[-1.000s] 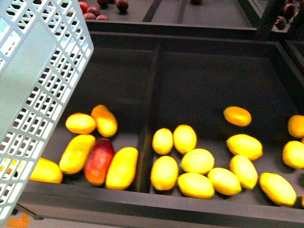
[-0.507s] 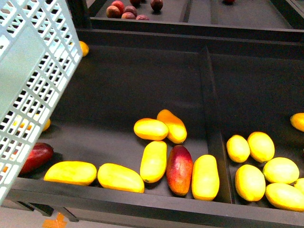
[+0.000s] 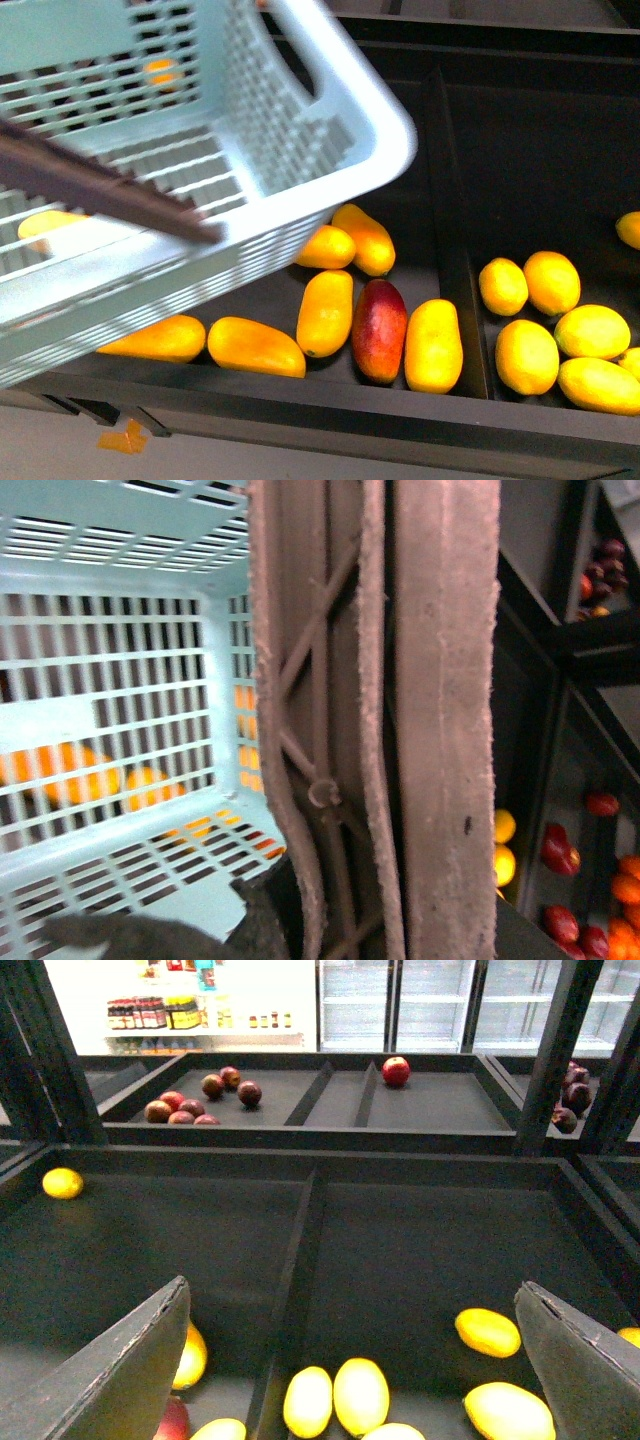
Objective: Pick lemon and mango into basket
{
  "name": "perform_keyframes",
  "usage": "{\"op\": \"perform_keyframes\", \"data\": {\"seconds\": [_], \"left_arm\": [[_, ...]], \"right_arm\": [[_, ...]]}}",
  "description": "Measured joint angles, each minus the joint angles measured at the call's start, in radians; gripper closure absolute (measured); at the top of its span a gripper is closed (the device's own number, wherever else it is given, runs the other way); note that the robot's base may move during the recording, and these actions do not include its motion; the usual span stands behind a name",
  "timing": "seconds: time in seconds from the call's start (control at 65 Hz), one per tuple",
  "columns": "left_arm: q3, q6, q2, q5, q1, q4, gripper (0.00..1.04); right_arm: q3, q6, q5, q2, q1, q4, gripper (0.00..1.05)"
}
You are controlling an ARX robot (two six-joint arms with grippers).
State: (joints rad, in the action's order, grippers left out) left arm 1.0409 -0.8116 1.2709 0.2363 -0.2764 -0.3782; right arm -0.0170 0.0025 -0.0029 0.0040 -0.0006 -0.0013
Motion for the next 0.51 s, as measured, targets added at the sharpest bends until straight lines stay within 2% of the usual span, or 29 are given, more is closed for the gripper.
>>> {"op": "perform_keyframes", "data": {"seconds": [0.231, 0.4, 0.507], "left_arm": [[0.046, -0.129, 0.085, -0.034, -0.222, 0.056, 0.9], [0.058, -0.137, 0.105, -0.069, -0.309, 0.06, 0.9], [0.066, -0.13, 0.105, -0.06, -0.332, 0.06, 0.9]], "right_arm": [[0.0, 0.0, 0.001, 0.0, 0.0, 0.0, 0.09], [0.0, 0.0, 0.001, 0.0, 0.0, 0.0, 0.09], [0.0, 0.0, 0.001, 0.0, 0.0, 0.0, 0.09]]}}
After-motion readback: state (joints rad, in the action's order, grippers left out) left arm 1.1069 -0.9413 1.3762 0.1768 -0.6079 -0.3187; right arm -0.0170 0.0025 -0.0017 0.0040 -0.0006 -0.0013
